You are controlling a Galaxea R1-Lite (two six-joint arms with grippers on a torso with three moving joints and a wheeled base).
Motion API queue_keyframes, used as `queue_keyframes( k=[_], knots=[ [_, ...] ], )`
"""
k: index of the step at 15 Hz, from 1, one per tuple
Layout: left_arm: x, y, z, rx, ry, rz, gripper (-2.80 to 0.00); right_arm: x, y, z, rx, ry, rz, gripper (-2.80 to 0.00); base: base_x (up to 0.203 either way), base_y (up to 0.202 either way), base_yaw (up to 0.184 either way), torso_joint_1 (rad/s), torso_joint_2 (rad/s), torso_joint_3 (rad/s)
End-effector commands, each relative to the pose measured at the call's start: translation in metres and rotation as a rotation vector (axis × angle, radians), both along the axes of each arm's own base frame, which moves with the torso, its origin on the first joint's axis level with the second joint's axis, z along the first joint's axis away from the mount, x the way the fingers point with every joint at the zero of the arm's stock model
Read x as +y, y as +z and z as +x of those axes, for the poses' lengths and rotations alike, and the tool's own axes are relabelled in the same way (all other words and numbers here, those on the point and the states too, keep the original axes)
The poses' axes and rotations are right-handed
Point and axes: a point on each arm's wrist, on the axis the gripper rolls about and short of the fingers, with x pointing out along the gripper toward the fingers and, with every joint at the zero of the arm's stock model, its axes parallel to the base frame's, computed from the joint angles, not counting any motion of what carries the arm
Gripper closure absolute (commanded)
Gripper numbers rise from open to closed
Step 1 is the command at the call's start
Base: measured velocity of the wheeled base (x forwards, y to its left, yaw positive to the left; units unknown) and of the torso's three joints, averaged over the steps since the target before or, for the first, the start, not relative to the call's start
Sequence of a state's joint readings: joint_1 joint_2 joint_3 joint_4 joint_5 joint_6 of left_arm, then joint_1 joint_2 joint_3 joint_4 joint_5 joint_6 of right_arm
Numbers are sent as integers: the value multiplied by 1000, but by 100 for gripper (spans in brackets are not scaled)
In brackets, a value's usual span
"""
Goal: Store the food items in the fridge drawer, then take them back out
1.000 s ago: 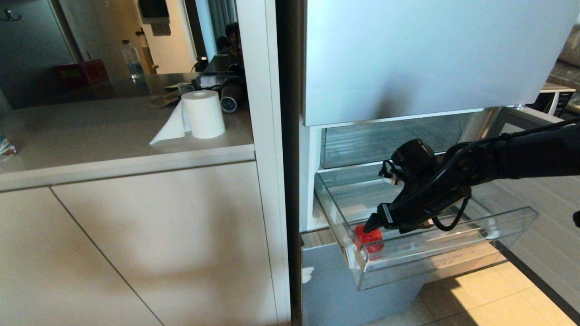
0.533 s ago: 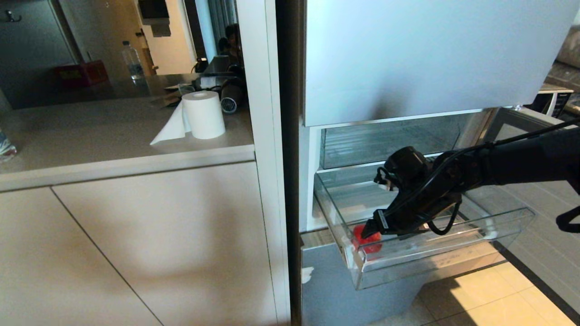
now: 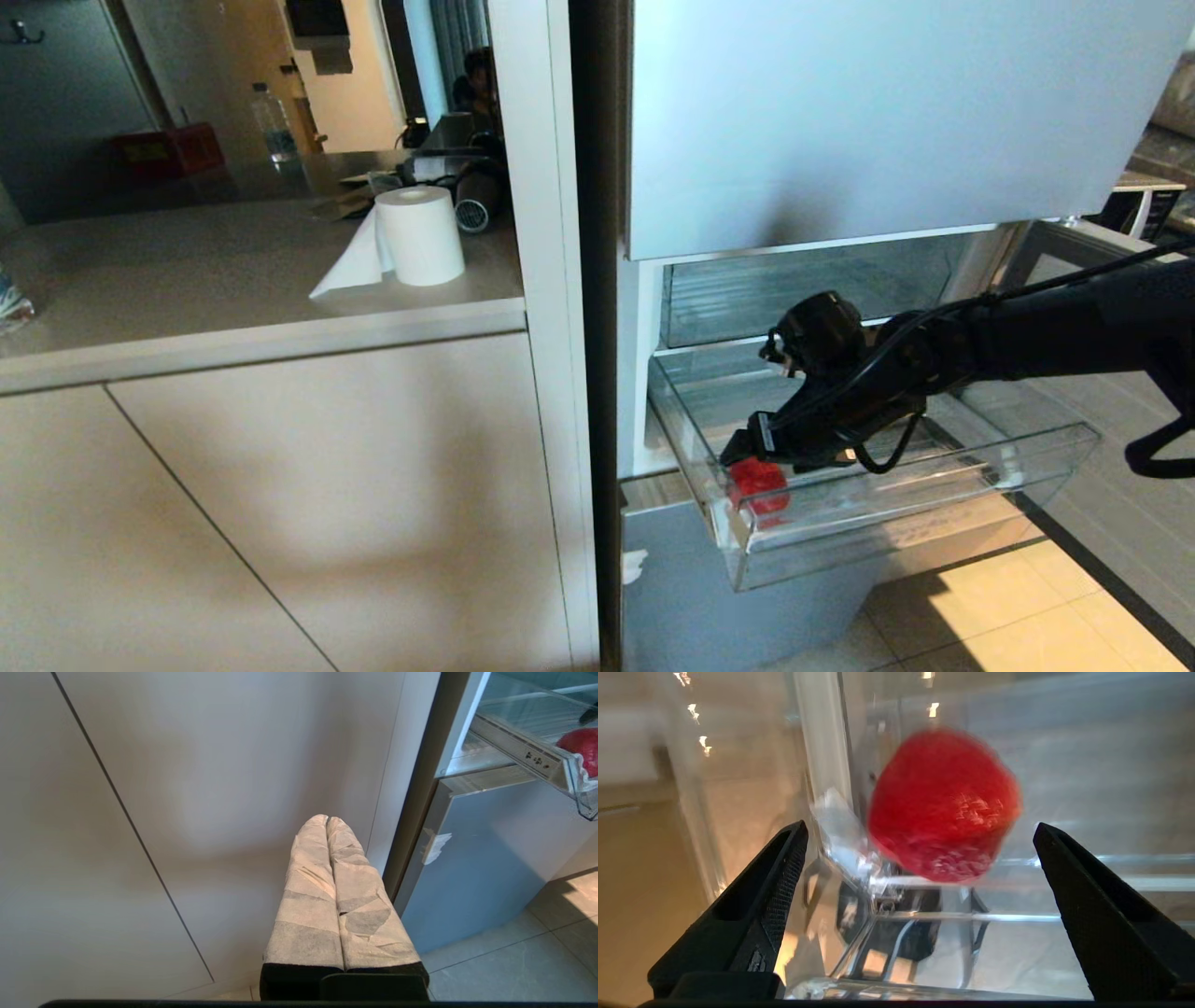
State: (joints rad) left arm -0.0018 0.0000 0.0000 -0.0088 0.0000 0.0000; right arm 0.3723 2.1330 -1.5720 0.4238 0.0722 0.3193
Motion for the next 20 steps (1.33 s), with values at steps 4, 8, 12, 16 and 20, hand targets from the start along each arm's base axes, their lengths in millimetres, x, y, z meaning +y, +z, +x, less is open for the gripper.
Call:
queue_keyframes(
  k=[4, 8, 12, 16, 20],
  knots=[
    [0, 0, 0, 1, 0, 0, 0, -1, -1, 5, -31, -26, -72, -280, 0, 0, 0, 0, 0, 0],
    [0, 0, 0, 1, 0, 0, 0, 1, -14, 8, -22, -16, -129, -280, 0, 0, 0, 0, 0, 0],
    [0, 0, 0, 1, 0, 0, 0, 2, -16, 12, -33, 1, -160, -280, 0, 0, 0, 0, 0, 0],
    [0, 0, 0, 1, 0, 0, 0, 2, -13, 11, -39, 12, -160, -280, 0, 0, 0, 0, 0, 0],
    [0, 0, 0, 1, 0, 0, 0, 2, -15, 10, -29, 12, -165, -280, 0, 0, 0, 0, 0, 0]
  ],
)
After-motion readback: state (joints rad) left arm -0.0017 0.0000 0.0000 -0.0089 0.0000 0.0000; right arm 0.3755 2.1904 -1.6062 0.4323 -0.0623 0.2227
